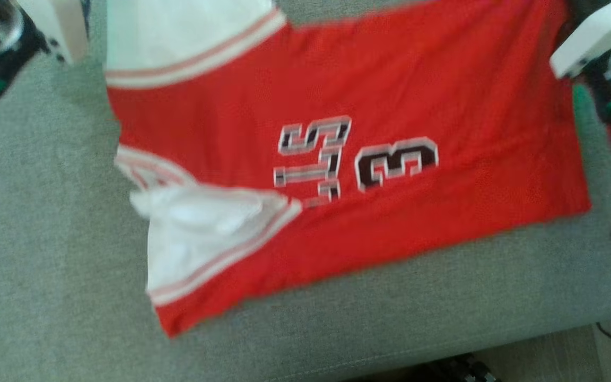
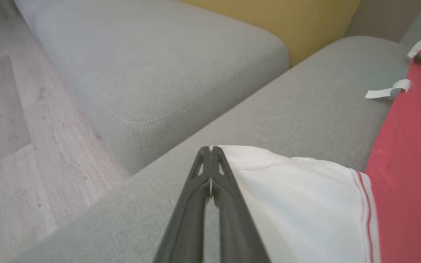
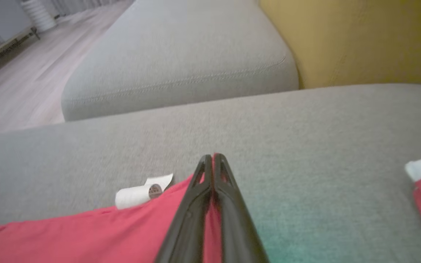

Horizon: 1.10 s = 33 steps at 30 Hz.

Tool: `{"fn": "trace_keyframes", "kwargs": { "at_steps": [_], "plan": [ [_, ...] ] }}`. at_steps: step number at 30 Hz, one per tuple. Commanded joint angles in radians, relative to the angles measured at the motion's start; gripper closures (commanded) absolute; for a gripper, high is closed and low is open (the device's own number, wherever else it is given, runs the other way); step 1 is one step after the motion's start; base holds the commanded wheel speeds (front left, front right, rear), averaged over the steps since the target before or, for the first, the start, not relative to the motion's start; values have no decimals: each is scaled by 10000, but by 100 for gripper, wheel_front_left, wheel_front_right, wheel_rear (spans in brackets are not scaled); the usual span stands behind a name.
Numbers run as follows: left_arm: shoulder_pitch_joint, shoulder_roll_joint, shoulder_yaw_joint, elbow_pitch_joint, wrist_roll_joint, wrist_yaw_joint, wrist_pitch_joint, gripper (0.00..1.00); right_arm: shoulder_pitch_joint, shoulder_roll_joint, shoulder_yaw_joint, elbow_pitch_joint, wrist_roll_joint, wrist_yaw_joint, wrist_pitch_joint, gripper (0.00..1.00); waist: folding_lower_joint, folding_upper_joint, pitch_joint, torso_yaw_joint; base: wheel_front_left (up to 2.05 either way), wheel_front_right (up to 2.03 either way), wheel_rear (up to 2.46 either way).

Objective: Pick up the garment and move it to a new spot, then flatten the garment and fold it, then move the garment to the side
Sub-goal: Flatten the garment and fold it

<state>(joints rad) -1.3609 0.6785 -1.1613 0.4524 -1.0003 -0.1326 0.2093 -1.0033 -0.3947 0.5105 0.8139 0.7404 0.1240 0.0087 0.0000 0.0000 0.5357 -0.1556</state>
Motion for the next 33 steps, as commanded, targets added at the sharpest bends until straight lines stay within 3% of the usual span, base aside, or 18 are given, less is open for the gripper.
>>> {"fn": "trace_keyframes", "kwargs": {
  "at_steps": [1,8,17,23,33],
  "plan": [
    [-784,363,561,8,114,19,-440,100,-210,-284,-136,-230,243,67,-230,100,0,0,6,35,0,0,0],
    [-1099,324,441,73,-226,19,-1648,100,13,-1063,-319,-713,1067,67,-308,100,0,0,-182,343,0,0,0],
    [537,1108,-230,-1263,-494,97,-2634,100,1675,-1823,-375,-1660,1818,67,-94,100,0,0,-753,800,0,0,0],
    [1805,1661,-576,-2623,-247,765,-3052,100,2860,-2286,-644,-2085,2080,67,-58,100,0,0,-1153,1116,0,0,0],
    [3544,2310,-898,-4594,302,2056,-3561,100,4663,-2446,-1150,-2600,2162,67,-193,100,0,0,-1544,1431,0,0,0]
  ]
}}
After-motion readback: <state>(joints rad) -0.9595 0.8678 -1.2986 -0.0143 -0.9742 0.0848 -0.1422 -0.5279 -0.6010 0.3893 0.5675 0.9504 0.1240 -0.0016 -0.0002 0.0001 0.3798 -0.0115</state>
